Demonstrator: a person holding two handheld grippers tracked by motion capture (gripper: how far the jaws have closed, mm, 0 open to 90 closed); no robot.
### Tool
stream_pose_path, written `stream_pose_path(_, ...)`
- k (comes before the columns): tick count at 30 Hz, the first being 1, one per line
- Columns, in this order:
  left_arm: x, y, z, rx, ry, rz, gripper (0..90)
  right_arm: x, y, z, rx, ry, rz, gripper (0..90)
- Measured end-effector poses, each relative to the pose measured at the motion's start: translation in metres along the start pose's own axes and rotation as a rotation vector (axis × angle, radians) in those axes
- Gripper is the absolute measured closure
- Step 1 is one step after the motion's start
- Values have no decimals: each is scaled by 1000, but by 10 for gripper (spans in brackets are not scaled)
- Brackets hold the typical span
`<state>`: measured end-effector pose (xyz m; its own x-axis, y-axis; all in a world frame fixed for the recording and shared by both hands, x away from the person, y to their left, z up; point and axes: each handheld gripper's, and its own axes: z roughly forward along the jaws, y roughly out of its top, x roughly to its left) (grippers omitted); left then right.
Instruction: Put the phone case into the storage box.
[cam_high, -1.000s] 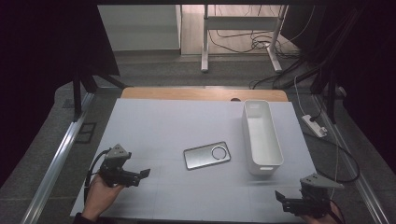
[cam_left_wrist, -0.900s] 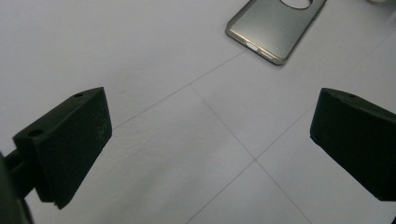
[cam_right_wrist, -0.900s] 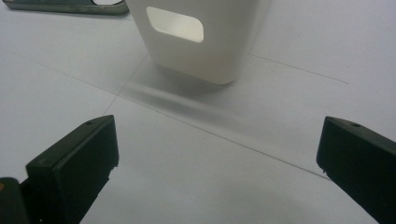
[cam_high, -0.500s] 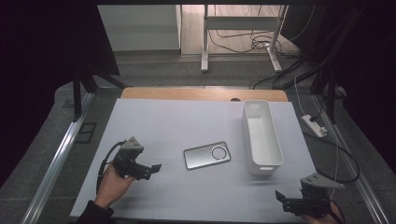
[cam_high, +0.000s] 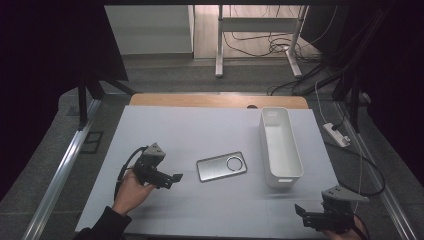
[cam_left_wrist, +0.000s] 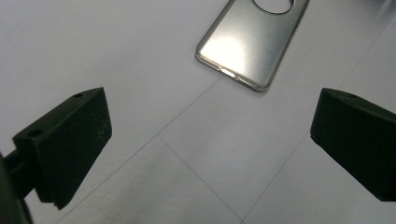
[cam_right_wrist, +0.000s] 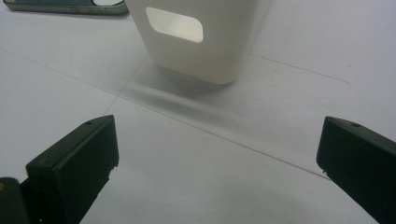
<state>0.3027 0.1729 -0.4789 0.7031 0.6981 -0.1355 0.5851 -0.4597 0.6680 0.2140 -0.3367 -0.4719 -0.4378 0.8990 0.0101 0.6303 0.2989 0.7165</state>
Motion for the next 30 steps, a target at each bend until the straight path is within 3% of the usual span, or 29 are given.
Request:
stream_pose_path(13,-7,21,20,12,-32,36,0,0,0,0,5,-1,-3,0)
stream_pose_path(30,-17,48,48,66,-65,98,0,0,0,1,13,-1,-3,0)
